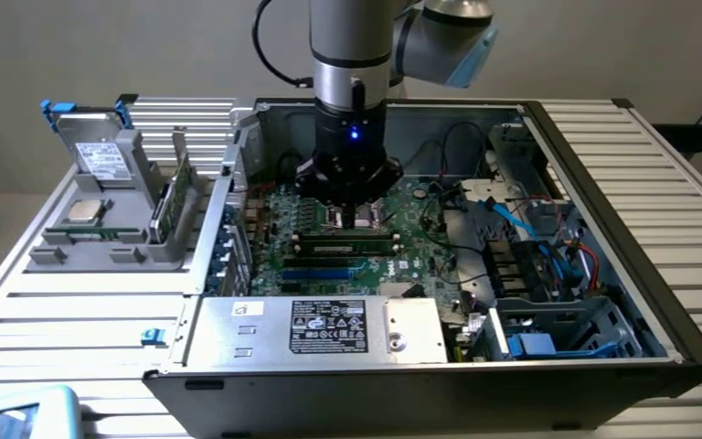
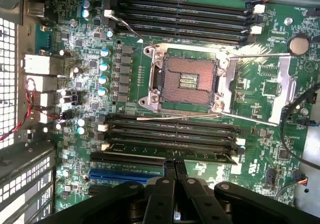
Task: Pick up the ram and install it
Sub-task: 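Press down the ram until it locks into place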
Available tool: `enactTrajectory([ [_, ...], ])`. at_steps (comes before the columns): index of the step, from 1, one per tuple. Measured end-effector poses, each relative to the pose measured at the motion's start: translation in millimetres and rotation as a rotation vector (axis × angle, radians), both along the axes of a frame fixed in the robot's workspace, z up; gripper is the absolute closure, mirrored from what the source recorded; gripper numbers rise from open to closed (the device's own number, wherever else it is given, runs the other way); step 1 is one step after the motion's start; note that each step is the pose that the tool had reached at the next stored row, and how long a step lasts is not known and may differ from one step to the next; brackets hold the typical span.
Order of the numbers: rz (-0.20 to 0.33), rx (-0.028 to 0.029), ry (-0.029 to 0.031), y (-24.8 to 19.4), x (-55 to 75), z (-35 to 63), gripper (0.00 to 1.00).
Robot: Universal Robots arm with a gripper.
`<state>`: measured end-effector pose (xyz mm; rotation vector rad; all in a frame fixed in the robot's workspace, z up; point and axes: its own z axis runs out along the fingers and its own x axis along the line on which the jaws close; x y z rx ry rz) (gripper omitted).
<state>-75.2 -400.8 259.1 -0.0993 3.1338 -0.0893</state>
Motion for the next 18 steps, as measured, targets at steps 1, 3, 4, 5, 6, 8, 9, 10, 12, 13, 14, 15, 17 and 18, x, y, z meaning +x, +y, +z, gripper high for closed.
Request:
enactTrajectory([
  [1, -0.013, -0.0011, -0.0004, 0.0, 0.0, 0.0, 0.89],
  [3, -0.035, -0.0046, -0.0012, 0.0, 0.0, 0.0, 0.89],
  [4, -0.045, -0.0071, -0.0017, 0.0, 0.0, 0.0, 0.89],
  [5, -0.055, -0.0098, -0.0023, 0.0, 0.0, 0.0, 0.89],
  [6, -0.065, -0.0128, -0.0029, 0.0, 0.0, 0.0, 0.89],
  [8, -0.08, -0.0243, -0.0054, 0.0, 0.0, 0.1, 0.89],
  [9, -0.088, -0.0306, -0.0069, 0.0, 0.0, 0.0, 0.89],
  [10, -0.095, -0.0358, -0.008, 0.0, 0.0, 0.0, 0.89],
  [12, -0.102, -0.039, -0.0093, 0.0, 0.0, 0.0, 0.89],
  [13, -0.102, -0.0391, -0.0093, 0.0, 0.0, 0.0, 0.89],
  [14, -0.102, -0.0391, -0.0093, 0.0, 0.0, 0.0, 0.89],
  [15, -0.102, -0.0392, -0.0093, 0.0, 0.0, 0.0, 0.89],
  [17, -0.102, -0.0392, -0.0093, 0.0, 0.0, 0.0, 0.89],
  [18, -0.102, -0.0392, -0.0093, 0.0, 0.0, 0.0, 0.89],
])
